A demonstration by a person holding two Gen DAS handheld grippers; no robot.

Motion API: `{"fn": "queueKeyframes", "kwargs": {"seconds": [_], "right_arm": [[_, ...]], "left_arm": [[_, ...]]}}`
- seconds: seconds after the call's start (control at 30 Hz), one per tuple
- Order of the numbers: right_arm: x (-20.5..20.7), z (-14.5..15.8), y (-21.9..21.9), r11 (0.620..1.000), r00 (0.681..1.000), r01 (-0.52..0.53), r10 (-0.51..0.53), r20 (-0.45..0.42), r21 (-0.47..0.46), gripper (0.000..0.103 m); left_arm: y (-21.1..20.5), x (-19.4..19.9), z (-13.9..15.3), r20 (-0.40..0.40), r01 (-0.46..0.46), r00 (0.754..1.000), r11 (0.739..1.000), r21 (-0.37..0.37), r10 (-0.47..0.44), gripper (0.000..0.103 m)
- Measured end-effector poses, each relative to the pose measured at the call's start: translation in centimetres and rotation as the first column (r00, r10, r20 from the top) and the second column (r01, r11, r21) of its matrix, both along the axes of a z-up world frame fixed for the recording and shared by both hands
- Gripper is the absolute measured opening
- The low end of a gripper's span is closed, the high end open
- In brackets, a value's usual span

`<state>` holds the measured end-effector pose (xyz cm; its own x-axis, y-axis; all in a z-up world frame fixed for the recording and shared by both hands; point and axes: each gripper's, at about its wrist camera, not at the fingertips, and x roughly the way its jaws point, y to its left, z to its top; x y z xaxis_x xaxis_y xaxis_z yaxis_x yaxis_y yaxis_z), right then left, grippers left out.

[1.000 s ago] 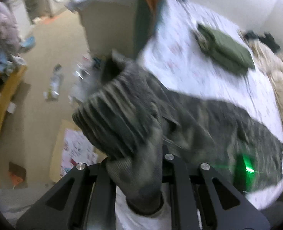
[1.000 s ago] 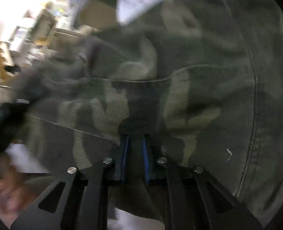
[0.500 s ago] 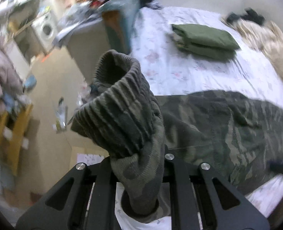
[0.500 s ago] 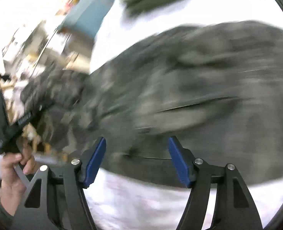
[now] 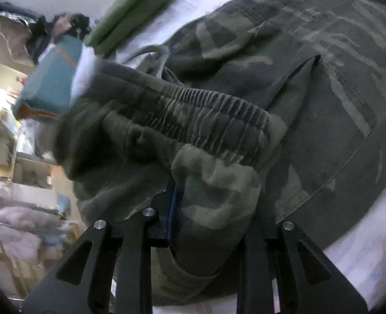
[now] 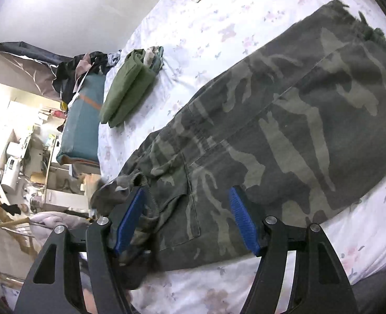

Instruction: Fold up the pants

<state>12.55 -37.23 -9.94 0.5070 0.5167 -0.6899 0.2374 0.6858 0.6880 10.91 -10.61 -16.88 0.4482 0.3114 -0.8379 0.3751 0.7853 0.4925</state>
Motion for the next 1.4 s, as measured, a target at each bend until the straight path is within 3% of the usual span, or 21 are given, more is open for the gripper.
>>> {"fn": "queueKeyframes", "kwargs": {"seconds": [0.03,0.07,0.1,0.17,0.3,0.4,0.5,0.53,0.63,0.73,0.8,0.87,0.9,0.93,0.97,1.0,1.07,1.13,1.27,1.3,1.4], "right_arm": [[0.1,-0.1,0.2,1.0,1.0,-0.009,0.009,-0.004,-0.014,0.07],[0.1,-0.2,0.6,1.0,1.0,-0.015,0.014,-0.008,-0.023,0.07],[0.1,-0.4,1.1,0.999,1.0,-0.022,0.022,-0.013,-0.027,0.07],[0.4,-0.7,1.7,0.999,0.999,-0.049,0.048,-0.018,-0.018,0.07],[1.3,-0.9,4.6,0.987,0.989,-0.151,0.15,-0.019,-0.057,0.07],[1.7,-1.7,7.8,0.965,0.965,-0.261,0.26,-0.037,-0.029,0.074],[1.9,-2.5,12.2,0.931,0.931,-0.363,0.361,-0.054,-0.046,0.074],[2.0,-3.0,13.7,0.924,0.924,-0.381,0.378,-0.057,-0.042,0.074],[2.7,-5.4,17.1,0.922,0.919,-0.387,0.383,-0.092,-0.023,0.074],[3.8,-8.2,18.7,0.942,0.934,-0.335,0.333,-0.126,0.009,0.072],[3.9,-8.4,19.5,0.941,0.939,-0.332,0.336,-0.081,0.061,0.05],[3.5,-7.2,20.2,0.941,0.941,-0.337,0.336,-0.041,-0.021,0.041],[3.0,-6.4,20.3,0.943,0.944,-0.329,0.328,-0.031,-0.045,0.03],[2.5,-5.8,20.0,0.95,0.95,-0.312,0.311,-0.04,-0.021,0.02],[1.9,-5.4,19.6,0.955,0.954,-0.295,0.296,-0.046,0.027,0.018],[1.2,-4.7,19.1,0.959,0.959,-0.277,0.28,-0.045,0.067,0.018],[-0.7,-3.0,19.1,0.959,0.959,-0.279,0.28,-0.029,0.042,0.018],[-1.8,-4.0,19.3,0.958,0.955,-0.285,0.284,-0.084,0.003,0.019],[-1.5,-7.6,19.6,0.937,0.918,-0.35,0.34,-0.205,-0.011,0.05],[-1.1,-6.6,19.5,0.925,0.914,-0.376,0.362,-0.185,-0.05,0.058],[1.2,-2.1,19.5,0.858,0.885,-0.465,0.454,-0.102,-0.217,0.059]], "left_arm": [[0.5,-0.1,0.5,-0.002,-0.004,1.0,1.0,-0.027,0.004,0.026],[1.1,-0.1,1.2,-0.022,-0.006,1.0,0.997,-0.078,0.004,0.037],[1.8,-0.2,2.0,-0.061,-0.003,0.998,0.988,-0.154,-0.007,0.057],[3.6,-0.9,4.3,-0.126,0.016,0.99,0.95,-0.312,-0.058,0.074],[8.0,-1.3,9.2,-0.103,-0.001,0.993,0.886,-0.463,-0.052,0.082],[13.0,0.6,11.6,-0.025,-0.104,0.994,0.878,-0.466,0.104,0.091],[18.8,3.0,12.1,0.031,-0.272,0.949,0.861,-0.431,0.315,0.091],[20.4,3.4,11.9,0.031,-0.331,0.924,0.839,-0.433,0.381,0.091],[24.4,3.8,10.4,-0.059,-0.485,0.846,0.718,-0.499,0.53,0.091],[25.4,3.9,10.0,-0.126,-0.53,0.816,0.643,-0.552,0.565,0.091],[24.4,3.6,10.2,-0.108,-0.515,0.823,0.652,-0.556,0.557,0.091],[24.1,3.6,10.5,-0.09,-0.502,0.831,0.671,-0.546,0.548,0.091],[24.2,3.6,10.6,-0.093,-0.499,0.834,0.671,-0.549,0.543,0.091],[23.8,3.7,10.6,-0.098,-0.495,0.837,0.668,-0.555,0.539,0.091],[23.7,3.7,10.7,-0.102,-0.494,0.838,0.663,-0.562,0.537,0.091],[23.7,3.7,11.0,-0.104,-0.493,0.836,0.656,-0.571,0.539,0.091],[23.7,3.6,11.4,-0.108,-0.495,0.831,0.638,-0.59,0.545,0.091],[23.9,3.9,11.7,-0.111,-0.502,0.824,0.626,-0.597,0.555,0.091],[24.6,4.1,11.1,-0.13,-0.54,0.803,0.617,-0.573,0.582,0.091],[25.0,3.9,10.6,-0.147,-0.558,0.793,0.606,-0.567,0.592,0.091],[25.9,3.2,8.7,-0.218,-0.609,0.766,0.574,-0.547,0.605,0.091]]}}
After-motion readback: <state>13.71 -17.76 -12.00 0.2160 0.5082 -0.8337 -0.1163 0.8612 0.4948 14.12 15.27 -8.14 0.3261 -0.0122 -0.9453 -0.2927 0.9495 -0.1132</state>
